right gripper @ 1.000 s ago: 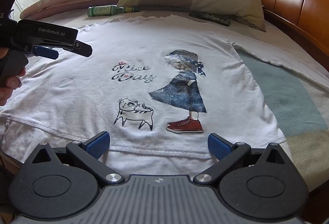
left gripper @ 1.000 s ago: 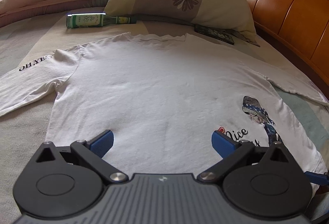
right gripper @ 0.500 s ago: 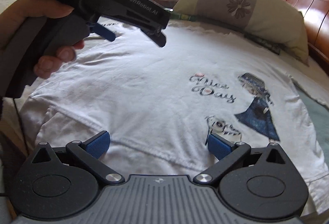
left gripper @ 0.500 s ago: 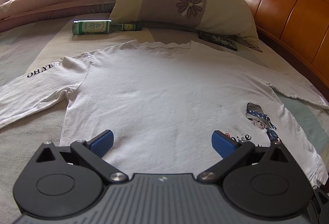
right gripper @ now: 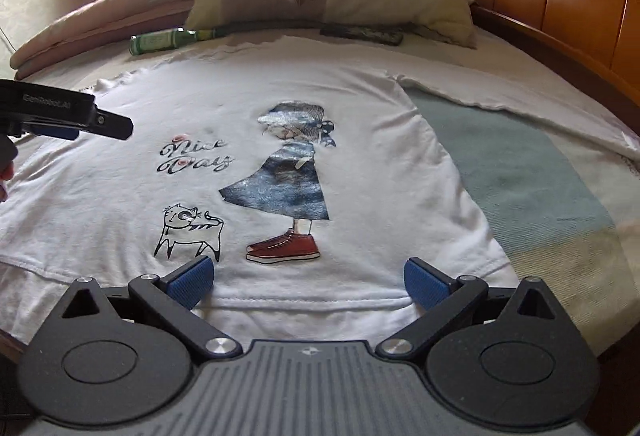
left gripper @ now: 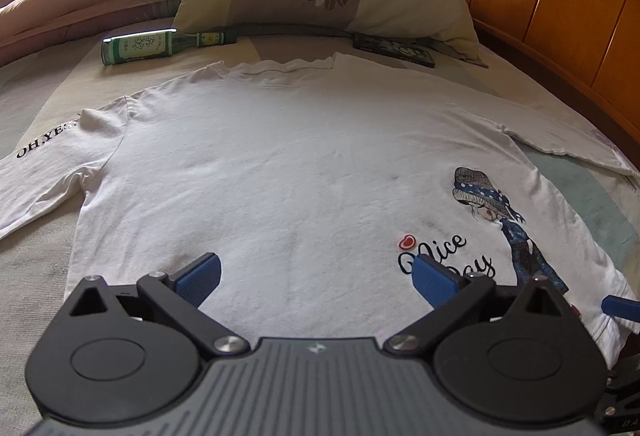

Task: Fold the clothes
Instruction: 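Move the open right gripper over the 'Nice Day' print toward the sleeve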

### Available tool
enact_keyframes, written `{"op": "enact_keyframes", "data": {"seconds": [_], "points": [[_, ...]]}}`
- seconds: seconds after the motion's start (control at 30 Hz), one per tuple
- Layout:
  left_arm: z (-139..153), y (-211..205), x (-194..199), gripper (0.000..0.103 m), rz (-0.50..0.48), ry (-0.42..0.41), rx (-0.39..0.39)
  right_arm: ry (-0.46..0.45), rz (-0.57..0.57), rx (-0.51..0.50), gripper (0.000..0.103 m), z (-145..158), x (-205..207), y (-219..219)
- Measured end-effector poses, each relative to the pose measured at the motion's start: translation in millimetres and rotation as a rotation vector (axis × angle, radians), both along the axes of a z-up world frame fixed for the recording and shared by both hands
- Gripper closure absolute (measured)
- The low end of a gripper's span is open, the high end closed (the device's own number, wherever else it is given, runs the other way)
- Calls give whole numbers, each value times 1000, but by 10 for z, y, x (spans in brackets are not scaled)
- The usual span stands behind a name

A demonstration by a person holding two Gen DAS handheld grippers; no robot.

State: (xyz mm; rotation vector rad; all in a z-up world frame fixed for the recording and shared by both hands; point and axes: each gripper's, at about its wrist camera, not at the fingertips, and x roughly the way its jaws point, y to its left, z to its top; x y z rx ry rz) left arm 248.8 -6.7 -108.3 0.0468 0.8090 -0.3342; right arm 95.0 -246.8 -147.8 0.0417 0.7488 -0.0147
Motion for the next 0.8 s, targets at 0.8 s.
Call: {"op": "enact_keyframes", "data": {"seconds": [0.8], "points": [[-95,-288,47,2,-38,16,14,-12,-117,102,0,32,125,-379]]}}
